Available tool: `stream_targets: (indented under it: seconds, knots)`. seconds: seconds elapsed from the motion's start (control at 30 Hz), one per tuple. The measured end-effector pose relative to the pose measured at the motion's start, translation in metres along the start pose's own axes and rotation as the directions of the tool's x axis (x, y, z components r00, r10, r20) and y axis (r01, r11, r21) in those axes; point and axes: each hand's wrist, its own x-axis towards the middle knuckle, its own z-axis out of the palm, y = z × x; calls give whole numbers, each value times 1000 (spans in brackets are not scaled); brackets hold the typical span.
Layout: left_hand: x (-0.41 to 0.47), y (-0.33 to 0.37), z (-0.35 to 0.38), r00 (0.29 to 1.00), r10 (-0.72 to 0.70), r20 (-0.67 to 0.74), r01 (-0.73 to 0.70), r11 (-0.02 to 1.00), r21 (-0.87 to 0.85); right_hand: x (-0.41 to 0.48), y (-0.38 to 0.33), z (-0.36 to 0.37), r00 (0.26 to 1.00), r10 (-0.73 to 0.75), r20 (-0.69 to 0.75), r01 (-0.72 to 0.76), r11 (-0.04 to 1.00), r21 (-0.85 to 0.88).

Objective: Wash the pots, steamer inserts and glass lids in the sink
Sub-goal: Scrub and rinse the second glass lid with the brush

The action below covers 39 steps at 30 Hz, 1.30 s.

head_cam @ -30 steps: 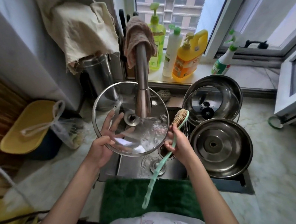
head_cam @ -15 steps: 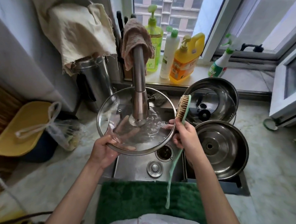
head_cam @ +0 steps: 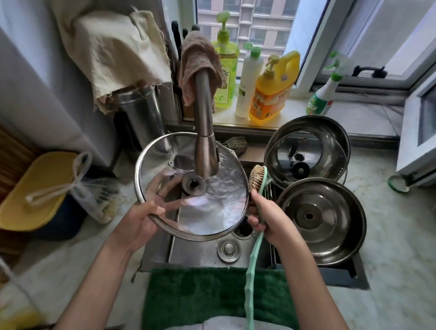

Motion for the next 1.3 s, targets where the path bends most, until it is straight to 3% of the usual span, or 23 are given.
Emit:
stream_targets:
  seconds: [0.07, 0.2, 0.37, 0.5, 0.53, 0.67, 0.8, 0.9, 1.1, 1.3]
  knots:
    - [0, 5, 4, 998, 24, -61, -19, 997, 72, 3, 3, 1, 1000, 11, 10, -11, 1000, 24]
    - [5, 3, 2, 998, 37, -45, -33, 997, 73, 0, 5, 1, 996, -89, -9, 88, 996, -15]
    - [19, -15, -4, 998, -25, 54, 36, 975, -217, -14, -5, -1, 933, -325, -155, 284, 928, -241]
    - [28, -28, 1, 984, -45, 174, 120, 882, -455, -26, -20, -2, 855, -430, -289, 286, 857, -428]
    - [28, -32, 1, 980, -57, 190, 138, 885, -445, -29, -24, -4, 847, -442, -297, 270, 837, -476]
    - [24, -36, 8, 984, -174, 26, 172, 922, -347, -33, -28, -19, 870, -397, -291, 148, 775, -614]
    - [12, -36, 13, 966, -215, -141, 180, 957, -226, -21, -8, -25, 939, -243, -243, 67, 823, -565]
    - [10, -37, 2, 985, -141, -102, 122, 976, -180, -17, 7, -19, 958, -194, -210, 67, 866, -495]
    - [24, -46, -10, 997, -77, -5, 72, 956, -285, -20, 2, -12, 890, -374, -259, 218, 850, -479]
    - [44, -55, 16, 973, -183, -143, 135, 947, -292, -39, -25, -14, 819, -473, -324, 196, 762, -618]
